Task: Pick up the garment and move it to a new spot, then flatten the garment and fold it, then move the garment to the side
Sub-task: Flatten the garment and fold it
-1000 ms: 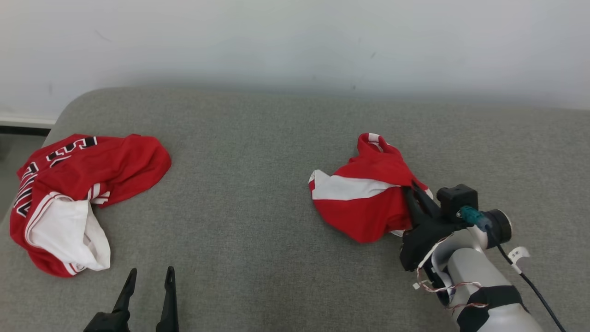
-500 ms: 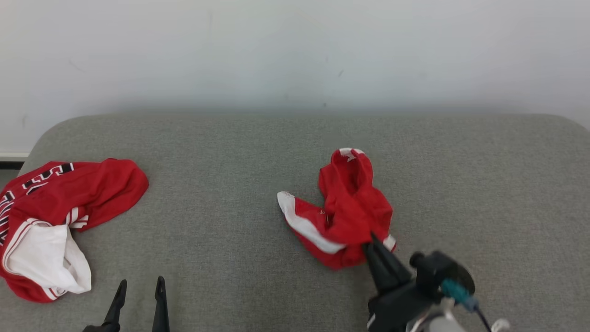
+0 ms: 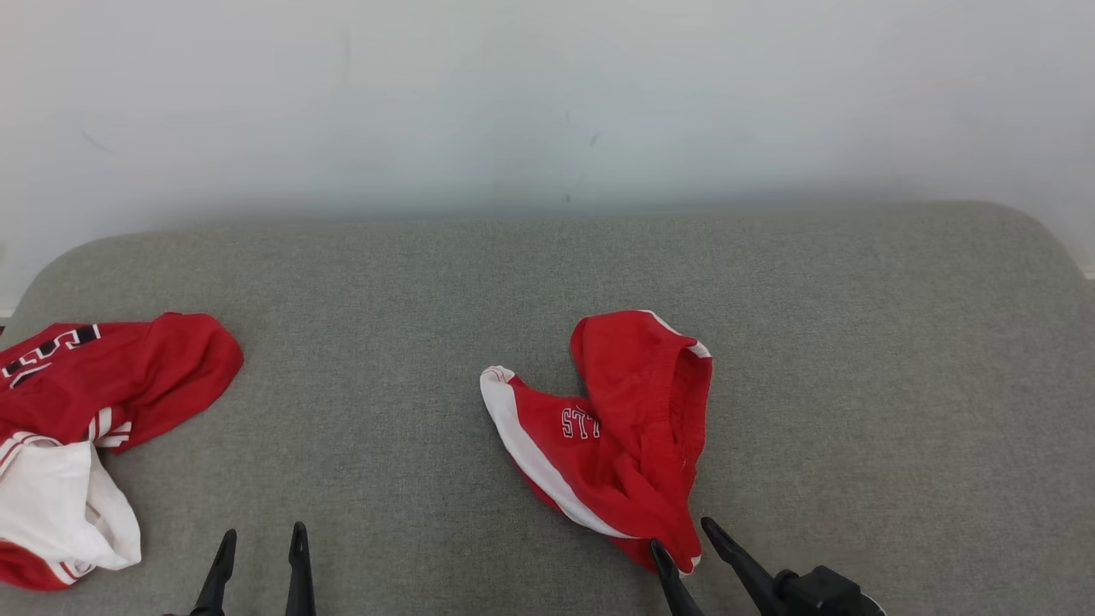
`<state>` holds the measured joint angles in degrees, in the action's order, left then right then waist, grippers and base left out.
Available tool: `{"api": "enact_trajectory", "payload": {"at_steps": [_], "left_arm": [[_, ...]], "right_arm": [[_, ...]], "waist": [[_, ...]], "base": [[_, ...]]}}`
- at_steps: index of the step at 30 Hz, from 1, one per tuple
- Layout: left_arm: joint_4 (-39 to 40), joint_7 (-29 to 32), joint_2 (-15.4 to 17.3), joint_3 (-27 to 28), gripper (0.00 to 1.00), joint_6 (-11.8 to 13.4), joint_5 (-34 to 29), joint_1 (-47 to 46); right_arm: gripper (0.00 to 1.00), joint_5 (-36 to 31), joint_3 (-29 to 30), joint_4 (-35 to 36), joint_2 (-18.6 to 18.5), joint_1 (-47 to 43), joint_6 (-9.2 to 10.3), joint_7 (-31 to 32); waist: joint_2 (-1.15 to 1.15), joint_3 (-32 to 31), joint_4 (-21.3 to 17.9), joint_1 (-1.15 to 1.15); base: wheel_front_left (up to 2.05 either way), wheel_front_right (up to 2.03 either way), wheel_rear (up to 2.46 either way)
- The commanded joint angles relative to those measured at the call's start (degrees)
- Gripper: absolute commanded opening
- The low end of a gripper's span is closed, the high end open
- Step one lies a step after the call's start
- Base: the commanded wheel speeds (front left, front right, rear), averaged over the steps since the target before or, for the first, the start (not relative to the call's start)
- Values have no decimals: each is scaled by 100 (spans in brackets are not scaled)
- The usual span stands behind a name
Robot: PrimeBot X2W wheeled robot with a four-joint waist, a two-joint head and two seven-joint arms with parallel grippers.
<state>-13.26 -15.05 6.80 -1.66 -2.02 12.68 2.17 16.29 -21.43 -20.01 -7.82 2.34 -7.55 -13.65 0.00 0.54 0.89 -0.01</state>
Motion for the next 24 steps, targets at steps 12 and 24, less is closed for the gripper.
{"api": "enact_trajectory", "payload": {"at_steps": [12, 24], "left_arm": [[46, -19, -31, -26, 100, -7, -47, 36], [-66, -19, -60, -87, 100, -122, -52, -240]], "right_arm": [[100, 151, 412, 814, -354, 360, 13, 389], [100, -14, 468, -908, -269, 1805, 13, 544]], "waist": [[0, -73, -3, 1], [0, 230, 419, 1]], "base": [[0, 0, 0], [0, 0, 0]]}}
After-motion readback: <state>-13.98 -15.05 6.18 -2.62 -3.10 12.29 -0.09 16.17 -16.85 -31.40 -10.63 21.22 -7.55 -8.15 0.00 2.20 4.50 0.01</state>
